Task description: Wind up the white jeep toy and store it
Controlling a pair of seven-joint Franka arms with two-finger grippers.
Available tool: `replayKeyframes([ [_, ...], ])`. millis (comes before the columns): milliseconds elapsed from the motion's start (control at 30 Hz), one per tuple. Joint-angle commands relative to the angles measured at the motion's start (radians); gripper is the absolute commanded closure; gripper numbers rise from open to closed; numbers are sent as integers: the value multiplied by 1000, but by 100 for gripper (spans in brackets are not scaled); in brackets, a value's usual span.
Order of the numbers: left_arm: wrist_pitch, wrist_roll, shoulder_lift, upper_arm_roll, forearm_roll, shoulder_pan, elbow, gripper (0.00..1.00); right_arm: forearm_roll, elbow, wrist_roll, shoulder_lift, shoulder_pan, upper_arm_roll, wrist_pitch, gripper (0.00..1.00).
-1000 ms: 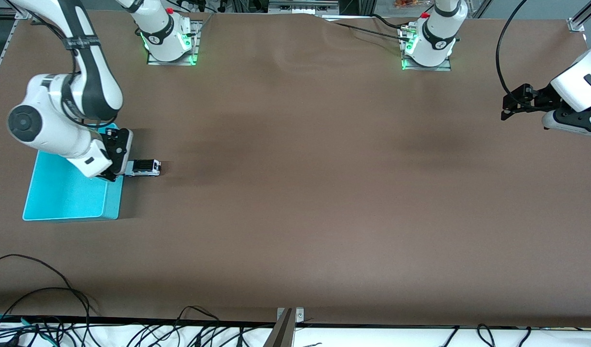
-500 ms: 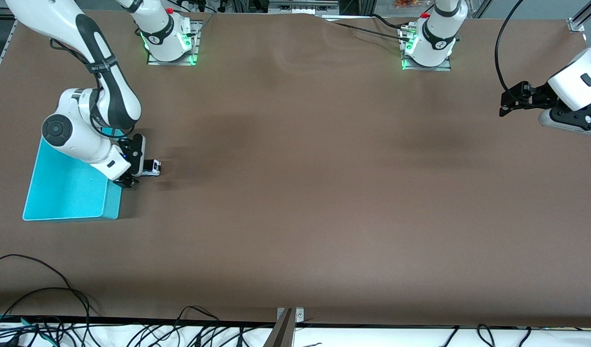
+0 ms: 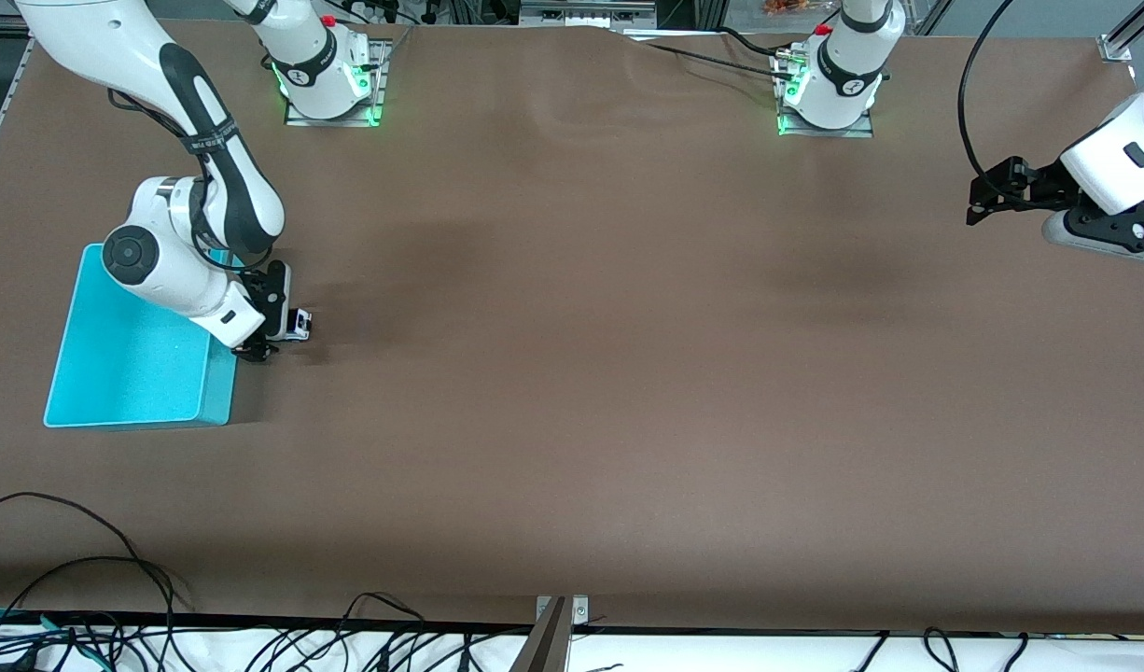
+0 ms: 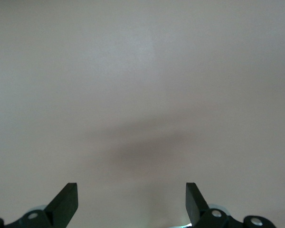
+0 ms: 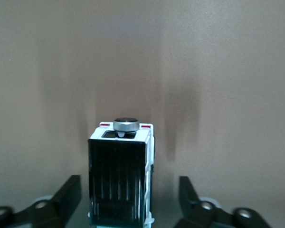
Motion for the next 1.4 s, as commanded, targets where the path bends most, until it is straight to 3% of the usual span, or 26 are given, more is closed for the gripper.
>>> replayKeyframes([
  [0, -21, 6, 9, 0, 7, 1, 21, 0, -1, -19, -19, -9, -4, -1, 21, 47],
  [100, -21, 7, 9, 0, 7, 1, 21, 0, -1, -16, -18, -10, -4, -1, 15, 63],
  [233, -21, 7, 9, 0, 7, 1, 21, 0, 1, -10, -7, -12, -2, -1, -1, 74],
  [500, -21, 7, 8, 0, 7, 1, 21, 0, 1, 30, -1, -35, 1, 3, -68, 75],
  [1067, -20, 7, 9, 1, 7, 1, 23, 0, 42, 382, 5, -36, -1, 22, -447, 75],
  [1367, -20, 7, 9, 3, 7, 3, 18, 0, 42, 432, -10, -56, -4, -58, -554, 74],
])
